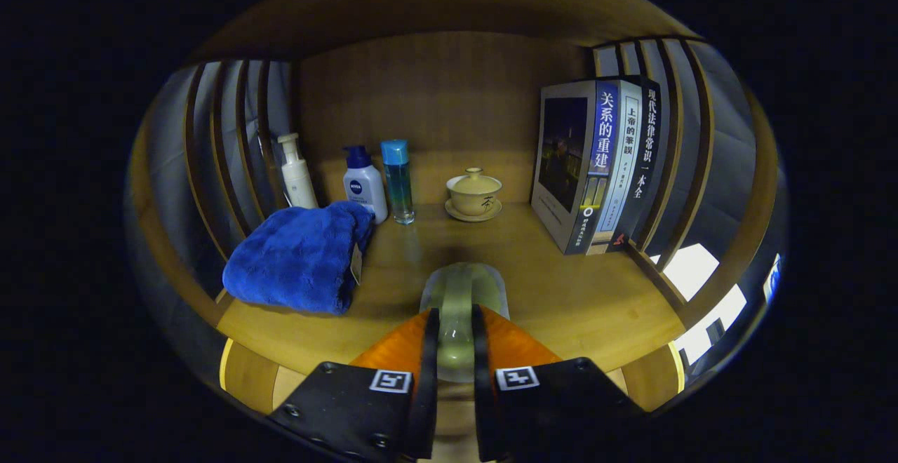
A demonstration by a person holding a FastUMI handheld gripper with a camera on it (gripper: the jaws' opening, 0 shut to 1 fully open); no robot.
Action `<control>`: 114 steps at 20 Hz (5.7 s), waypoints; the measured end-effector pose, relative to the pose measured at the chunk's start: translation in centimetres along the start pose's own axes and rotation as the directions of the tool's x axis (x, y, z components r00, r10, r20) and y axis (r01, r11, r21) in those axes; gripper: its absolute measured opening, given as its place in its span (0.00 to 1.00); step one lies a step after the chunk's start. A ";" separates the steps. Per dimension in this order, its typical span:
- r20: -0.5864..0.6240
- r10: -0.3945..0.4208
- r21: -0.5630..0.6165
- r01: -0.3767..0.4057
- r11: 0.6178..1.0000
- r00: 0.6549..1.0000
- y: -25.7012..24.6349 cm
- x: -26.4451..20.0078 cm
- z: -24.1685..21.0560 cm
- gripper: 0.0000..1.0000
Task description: Pull open the drawer, take out the items inside it, and place them on the countertop above the cabinet.
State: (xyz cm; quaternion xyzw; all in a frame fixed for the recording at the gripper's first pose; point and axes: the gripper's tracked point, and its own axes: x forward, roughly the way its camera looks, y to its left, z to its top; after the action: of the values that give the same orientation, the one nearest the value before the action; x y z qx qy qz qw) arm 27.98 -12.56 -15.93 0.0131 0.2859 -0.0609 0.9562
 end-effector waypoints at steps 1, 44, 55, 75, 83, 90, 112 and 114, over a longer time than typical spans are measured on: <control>0.005 -0.003 -0.004 0.003 1.000 1.000 -0.2 -0.1 0.1 0.35; 0.328 0.172 -0.133 -0.135 0.982 0.929 5.8 -24.6 -11.1 0.98; 0.345 0.118 -0.101 -0.088 0.991 0.931 3.3 -21.4 -17.9 0.97; 0.264 0.023 -0.028 -0.017 0.999 0.964 1.0 -17.3 -20.8 0.98; 0.268 0.018 -0.002 -0.018 1.000 0.963 1.3 -11.6 -16.9 0.98; 0.283 0.013 -0.025 -0.006 1.000 0.959 1.3 -7.7 -14.8 0.98; 0.307 0.018 0.015 -0.023 1.000 0.951 1.5 -5.1 -12.8 0.98; 0.331 0.022 0.020 -0.030 0.999 0.943 1.5 -6.8 -12.1 0.98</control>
State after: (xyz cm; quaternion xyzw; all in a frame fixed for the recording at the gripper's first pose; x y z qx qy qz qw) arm 15.95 -9.61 -22.32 0.0186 0.1205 -0.0531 0.9911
